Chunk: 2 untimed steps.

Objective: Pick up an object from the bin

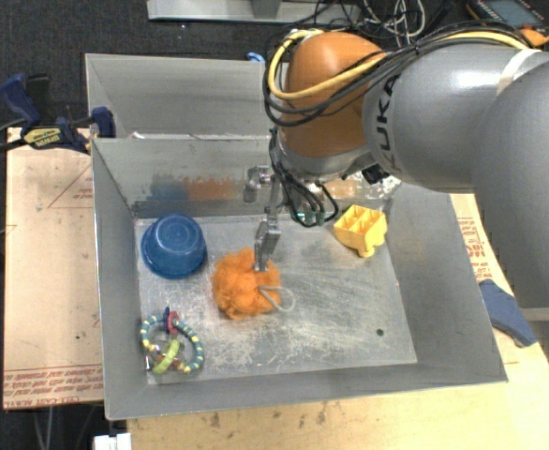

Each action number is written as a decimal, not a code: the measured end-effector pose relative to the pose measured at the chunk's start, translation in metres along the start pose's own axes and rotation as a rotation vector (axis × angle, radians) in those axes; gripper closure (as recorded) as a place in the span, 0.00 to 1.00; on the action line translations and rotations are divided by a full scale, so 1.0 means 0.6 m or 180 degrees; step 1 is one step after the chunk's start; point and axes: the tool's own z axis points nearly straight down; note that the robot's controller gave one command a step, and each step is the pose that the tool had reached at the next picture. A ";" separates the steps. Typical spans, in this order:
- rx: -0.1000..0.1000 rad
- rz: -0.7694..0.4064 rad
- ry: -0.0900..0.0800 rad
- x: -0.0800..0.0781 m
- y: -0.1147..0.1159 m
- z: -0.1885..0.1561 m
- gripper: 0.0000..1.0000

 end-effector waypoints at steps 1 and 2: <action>-0.0003 0.0006 -0.0026 -0.003 -0.001 -0.008 0.00; 0.0000 -0.0280 -0.0031 0.065 0.006 0.089 0.00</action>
Offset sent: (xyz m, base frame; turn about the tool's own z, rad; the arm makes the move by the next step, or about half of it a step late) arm -0.0659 0.0059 -0.0913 -0.1455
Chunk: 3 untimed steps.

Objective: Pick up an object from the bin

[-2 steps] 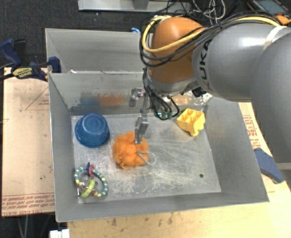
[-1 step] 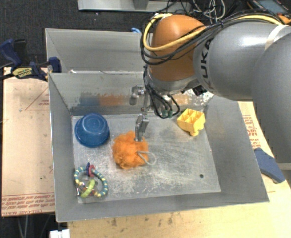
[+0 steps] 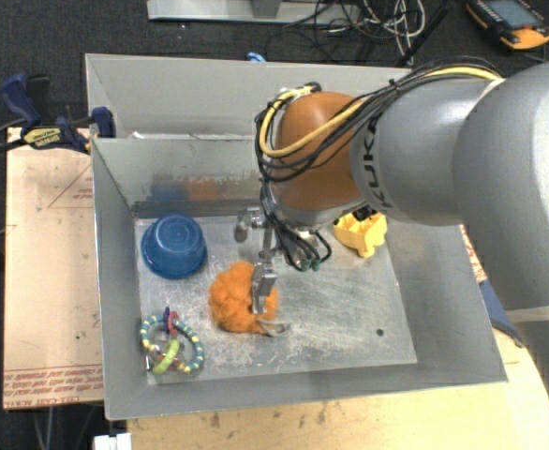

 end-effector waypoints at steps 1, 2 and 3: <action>0.0000 -0.0094 0.0031 0.028 0.005 0.032 0.00; 0.0001 -0.0279 0.0010 0.076 0.067 0.012 0.00; -0.0005 -0.0331 0.0012 0.041 0.037 0.053 0.00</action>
Offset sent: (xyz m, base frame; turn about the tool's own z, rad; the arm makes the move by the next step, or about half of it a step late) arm -0.0511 0.0380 -0.0067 -0.0895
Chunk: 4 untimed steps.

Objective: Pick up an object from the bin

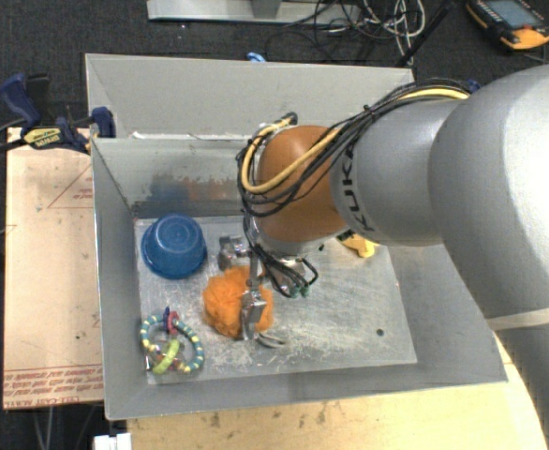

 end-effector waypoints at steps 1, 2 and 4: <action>0.0005 0.0198 -0.0019 0.057 -0.002 0.004 1.00; 0.0005 0.0199 -0.0019 0.057 -0.002 0.004 1.00; 0.0005 0.0201 0.0000 0.060 -0.002 -0.024 1.00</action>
Offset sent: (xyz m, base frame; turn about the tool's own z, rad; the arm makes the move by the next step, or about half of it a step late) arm 0.0000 0.0000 0.0000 0.0000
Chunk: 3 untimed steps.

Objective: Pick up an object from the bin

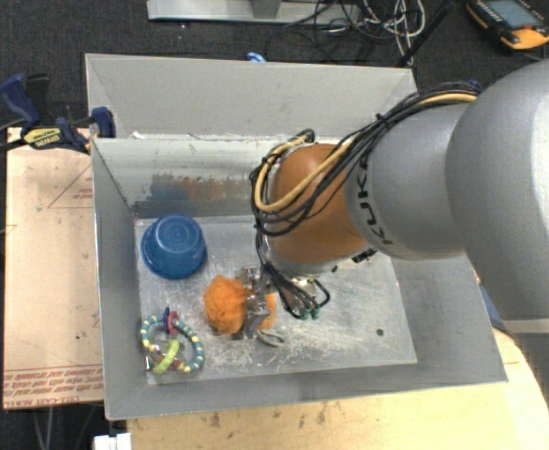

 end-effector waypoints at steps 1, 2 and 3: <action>-0.0001 0.0000 -0.0011 -0.002 0.000 -0.019 1.00; -0.0001 0.0001 -0.0013 -0.002 0.000 -0.028 1.00; -0.0001 0.0002 -0.0008 -0.001 0.000 -0.037 1.00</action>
Offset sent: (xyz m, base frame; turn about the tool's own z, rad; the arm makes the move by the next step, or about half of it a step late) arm -0.0001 -0.0001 0.0306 0.0000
